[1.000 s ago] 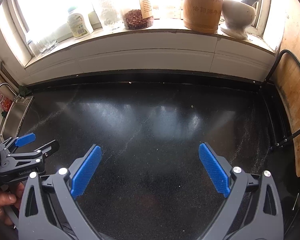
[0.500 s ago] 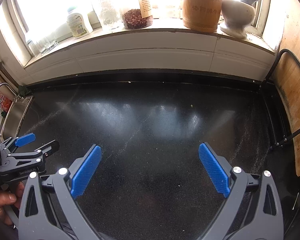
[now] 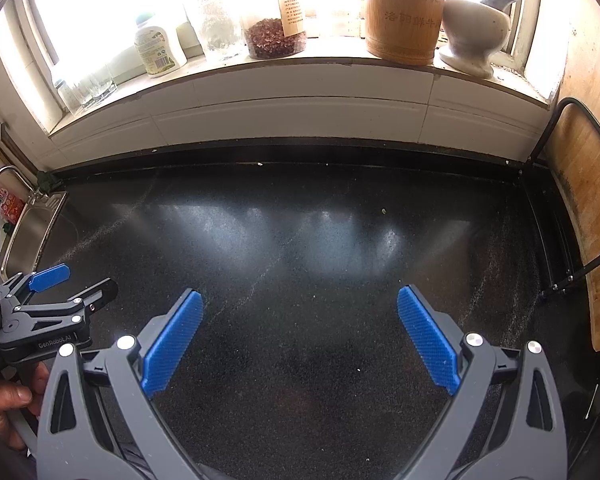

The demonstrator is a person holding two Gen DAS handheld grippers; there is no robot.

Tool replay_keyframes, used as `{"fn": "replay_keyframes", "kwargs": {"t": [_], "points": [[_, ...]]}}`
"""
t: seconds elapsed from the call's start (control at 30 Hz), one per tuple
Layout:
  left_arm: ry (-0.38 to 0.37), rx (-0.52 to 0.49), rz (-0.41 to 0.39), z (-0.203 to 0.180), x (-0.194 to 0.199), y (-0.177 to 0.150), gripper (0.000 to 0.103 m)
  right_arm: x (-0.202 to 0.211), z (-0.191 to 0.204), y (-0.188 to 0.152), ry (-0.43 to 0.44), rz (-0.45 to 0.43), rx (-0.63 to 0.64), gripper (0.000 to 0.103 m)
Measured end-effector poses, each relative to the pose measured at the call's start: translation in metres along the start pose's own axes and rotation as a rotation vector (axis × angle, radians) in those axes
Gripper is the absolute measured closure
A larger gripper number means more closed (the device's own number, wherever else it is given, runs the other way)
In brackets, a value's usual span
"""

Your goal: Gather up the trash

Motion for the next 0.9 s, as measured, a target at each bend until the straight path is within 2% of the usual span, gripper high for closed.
{"fn": "replay_keyframes", "kwargs": {"t": [0.7, 0.9], "points": [[-0.024, 0.013, 0.009, 0.0005, 0.0024, -0.0005, 0.007, 0.0026, 0.0048, -0.0057, 0.008, 0.004, 0.006, 0.008], [-0.013, -0.002, -0.013, -0.0006, 0.0055, -0.0004, 0.007, 0.0025, 0.0041, -0.0050, 0.010, 0.003, 0.007, 0.008]]}}
Point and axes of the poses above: each gripper's, at about its wrist camera, not at the fingertips, and x roughly against the way its jaws point, z to its left, y to its top, the point moved 4 cm from there along -x, roughly the way its jaws point, and after that the axes turned 5 degrees about y, right-handed, at the moved point
